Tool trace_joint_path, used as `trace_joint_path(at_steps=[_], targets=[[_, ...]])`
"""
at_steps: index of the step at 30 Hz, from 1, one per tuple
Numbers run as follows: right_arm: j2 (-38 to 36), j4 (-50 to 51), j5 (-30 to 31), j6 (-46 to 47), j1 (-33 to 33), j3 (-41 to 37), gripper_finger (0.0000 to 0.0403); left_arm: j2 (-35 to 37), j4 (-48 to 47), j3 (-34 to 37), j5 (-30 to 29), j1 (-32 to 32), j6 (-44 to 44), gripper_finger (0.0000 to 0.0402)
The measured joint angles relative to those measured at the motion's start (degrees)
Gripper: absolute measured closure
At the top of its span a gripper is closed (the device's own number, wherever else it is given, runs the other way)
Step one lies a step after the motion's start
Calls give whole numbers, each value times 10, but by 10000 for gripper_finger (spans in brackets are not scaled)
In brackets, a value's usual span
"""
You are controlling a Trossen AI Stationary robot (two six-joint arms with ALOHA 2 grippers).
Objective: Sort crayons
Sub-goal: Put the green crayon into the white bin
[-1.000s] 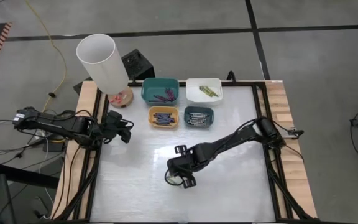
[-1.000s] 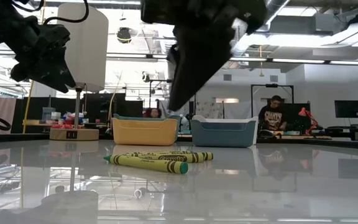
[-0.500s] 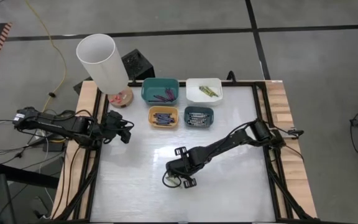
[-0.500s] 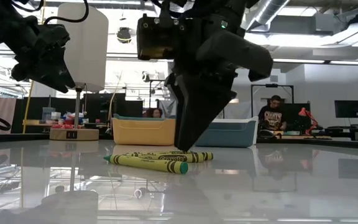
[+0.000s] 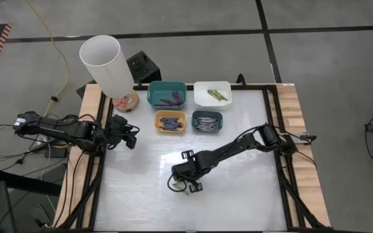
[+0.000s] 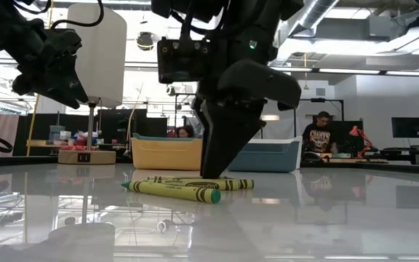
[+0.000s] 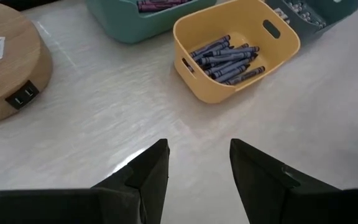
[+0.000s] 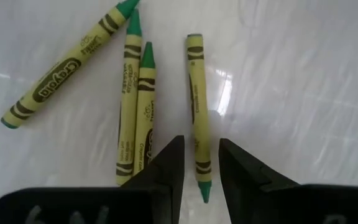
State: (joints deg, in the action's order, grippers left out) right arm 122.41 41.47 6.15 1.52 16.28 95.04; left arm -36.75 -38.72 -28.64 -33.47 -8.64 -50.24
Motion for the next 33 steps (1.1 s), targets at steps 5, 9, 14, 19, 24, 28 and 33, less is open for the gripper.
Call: trace_joint_path(at_steps=[5, 9, 14, 19, 24, 28, 33], targets=[[5, -4, 0, 2, -7, 0, 301, 0, 0, 0, 0, 0, 0, 242], [14, -6, 1, 19, -11, 1, 319, 0, 0, 0, -1, 0, -2, 242], [14, -7, 1, 30, -10, 2, 336, 0, 0, 0, -1, 0, -2, 242], [14, -6, 0, 44, -10, 2, 379, 0, 0, 0, -1, 0, -2, 242], [15, -6, 0, 71, -11, 1, 395, 0, 0, 0, -1, 0, -2, 242], [13, -6, 0, 85, -12, 1, 399, 0, 0, 0, -1, 0, -1, 242], [4, -1, -5, 86, -21, 0, 401, 0, 0, 0, -1, 0, -1, 242]])
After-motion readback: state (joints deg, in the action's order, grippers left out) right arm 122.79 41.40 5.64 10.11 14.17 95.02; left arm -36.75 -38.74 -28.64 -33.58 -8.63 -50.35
